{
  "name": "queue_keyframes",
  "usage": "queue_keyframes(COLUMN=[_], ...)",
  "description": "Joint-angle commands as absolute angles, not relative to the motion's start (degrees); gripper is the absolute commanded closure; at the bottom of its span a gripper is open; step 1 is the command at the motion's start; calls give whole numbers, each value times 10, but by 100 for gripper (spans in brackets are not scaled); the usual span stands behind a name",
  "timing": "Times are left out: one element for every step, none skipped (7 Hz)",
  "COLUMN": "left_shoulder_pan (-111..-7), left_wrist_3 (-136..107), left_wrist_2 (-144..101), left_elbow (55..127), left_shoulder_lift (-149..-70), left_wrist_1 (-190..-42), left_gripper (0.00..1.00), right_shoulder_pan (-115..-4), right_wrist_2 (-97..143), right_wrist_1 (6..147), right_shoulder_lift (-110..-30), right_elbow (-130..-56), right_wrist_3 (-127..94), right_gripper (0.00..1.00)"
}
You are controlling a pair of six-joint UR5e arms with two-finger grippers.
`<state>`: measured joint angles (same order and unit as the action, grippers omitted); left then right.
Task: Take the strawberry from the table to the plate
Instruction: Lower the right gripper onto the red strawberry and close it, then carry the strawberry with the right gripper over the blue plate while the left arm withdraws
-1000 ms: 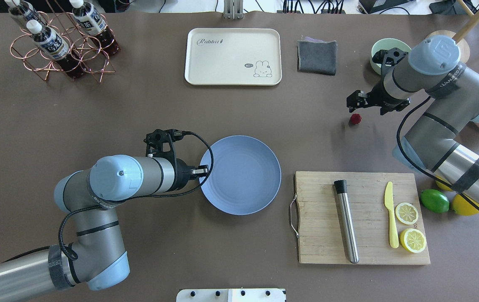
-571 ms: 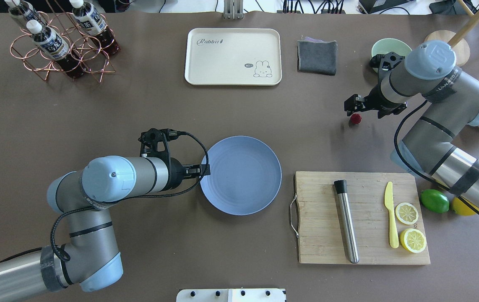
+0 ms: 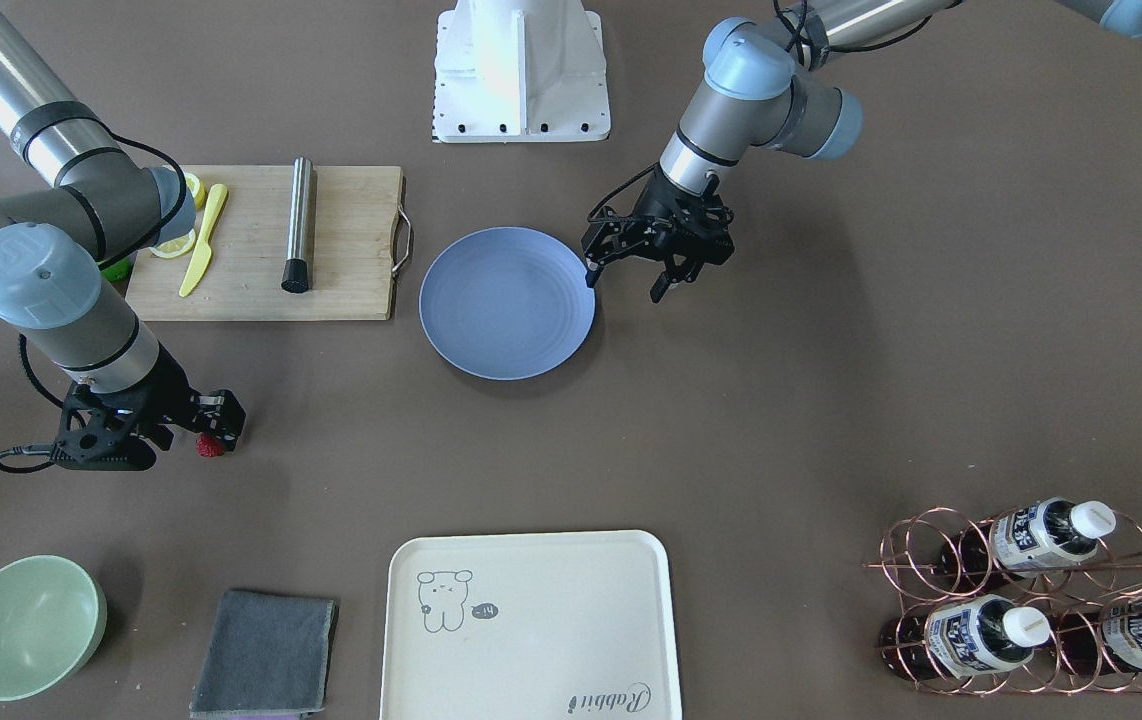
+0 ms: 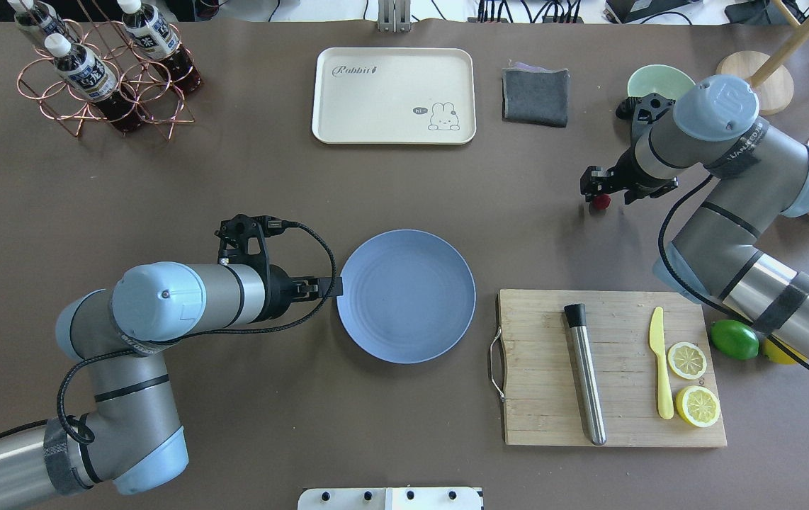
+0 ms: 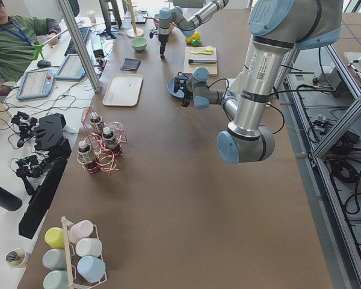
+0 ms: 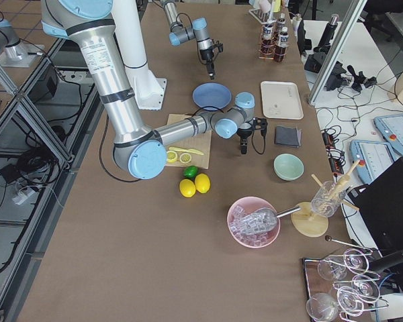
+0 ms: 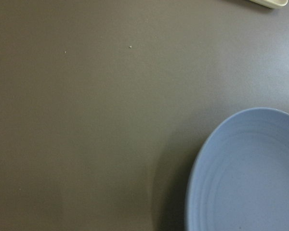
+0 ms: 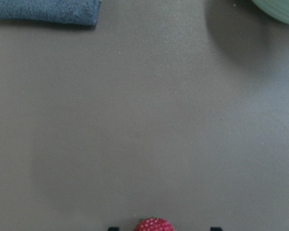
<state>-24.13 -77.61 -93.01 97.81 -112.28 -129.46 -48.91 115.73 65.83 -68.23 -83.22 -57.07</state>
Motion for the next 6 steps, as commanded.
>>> queue_keyframes(left_shoulder_pan=[-248,-253,-264,-292,-321,-349], left_wrist_3=[-739,-731,-726,-698,-674,-603], left_wrist_2=[-930,-931,-933,-967,-982,-984], left_elbow=[1001,1019,1022,1023,1020,1020], left_shoulder_lift=[-1102,-1087,-1086,-1086,-1072,-1061], left_wrist_1=[-1295,-1295,-1291,-1290,-1290,-1277], left_gripper=[2,2,2,2,2,2], right_shoulder_pan=[-489,-490,-500,-504,-504,-503], right_wrist_2=[1157,1158,1164,1174,1174,1174], right_wrist_1=[659,659,665,667,668,668], right_shoulder_lift=[-676,-670,-657,-651,-650,-650], right_elbow=[-831,-833,-838,-845,-858,-873], right_wrist_3=[-568,-571,-574,-575,-576,-576], right_gripper=[100,100,100,100,100,100])
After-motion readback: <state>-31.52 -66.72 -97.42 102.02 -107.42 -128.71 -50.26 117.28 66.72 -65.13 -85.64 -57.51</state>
